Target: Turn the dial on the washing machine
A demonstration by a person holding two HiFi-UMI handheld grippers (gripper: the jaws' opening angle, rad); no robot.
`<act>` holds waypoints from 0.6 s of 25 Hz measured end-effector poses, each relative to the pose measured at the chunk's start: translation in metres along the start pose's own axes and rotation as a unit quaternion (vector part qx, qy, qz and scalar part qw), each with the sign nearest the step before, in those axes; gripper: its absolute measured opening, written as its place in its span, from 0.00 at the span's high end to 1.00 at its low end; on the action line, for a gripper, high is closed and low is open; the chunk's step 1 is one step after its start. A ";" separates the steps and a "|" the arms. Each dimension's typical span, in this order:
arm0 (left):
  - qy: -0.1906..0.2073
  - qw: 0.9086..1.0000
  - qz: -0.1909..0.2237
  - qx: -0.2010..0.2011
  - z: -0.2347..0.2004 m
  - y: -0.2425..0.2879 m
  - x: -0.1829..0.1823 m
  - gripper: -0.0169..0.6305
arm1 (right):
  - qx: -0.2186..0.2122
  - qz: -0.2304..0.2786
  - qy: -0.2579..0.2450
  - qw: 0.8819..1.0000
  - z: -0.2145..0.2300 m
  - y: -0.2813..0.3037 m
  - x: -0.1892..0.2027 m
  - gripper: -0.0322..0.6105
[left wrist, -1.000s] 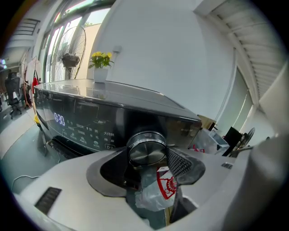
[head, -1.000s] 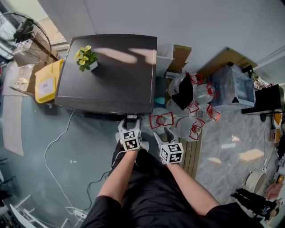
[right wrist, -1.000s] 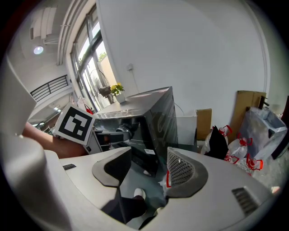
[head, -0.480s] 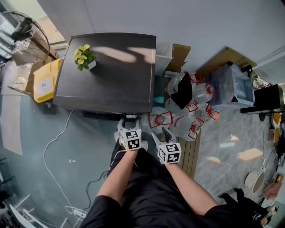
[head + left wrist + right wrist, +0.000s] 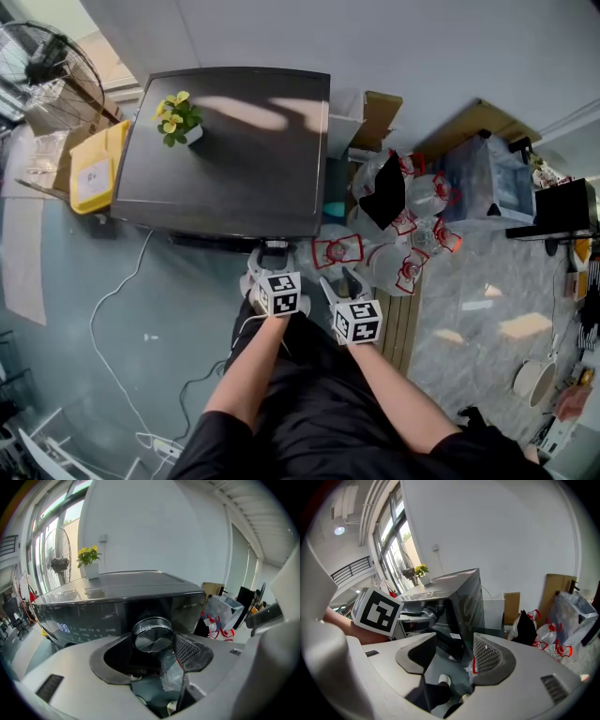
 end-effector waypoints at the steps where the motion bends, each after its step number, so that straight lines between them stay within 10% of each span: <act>1: 0.001 1.000 -0.001 -0.002 0.000 0.000 0.000 0.56 | 0.002 0.000 0.001 1.000 0.001 0.000 0.000 0.60; 15: 0.043 0.998 -0.008 -0.034 0.002 -0.002 -0.004 0.57 | 0.017 0.009 0.022 1.000 0.023 -0.003 -0.006 0.60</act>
Point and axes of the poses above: the fingertips, and each gripper's own axes: y forward along the fingers, z to its right, x out of its underside, the point moved 1 cm from there along -y, backward along the fingers, and after that the axes turned 6 degrees about -z, right-handed, at the moved point
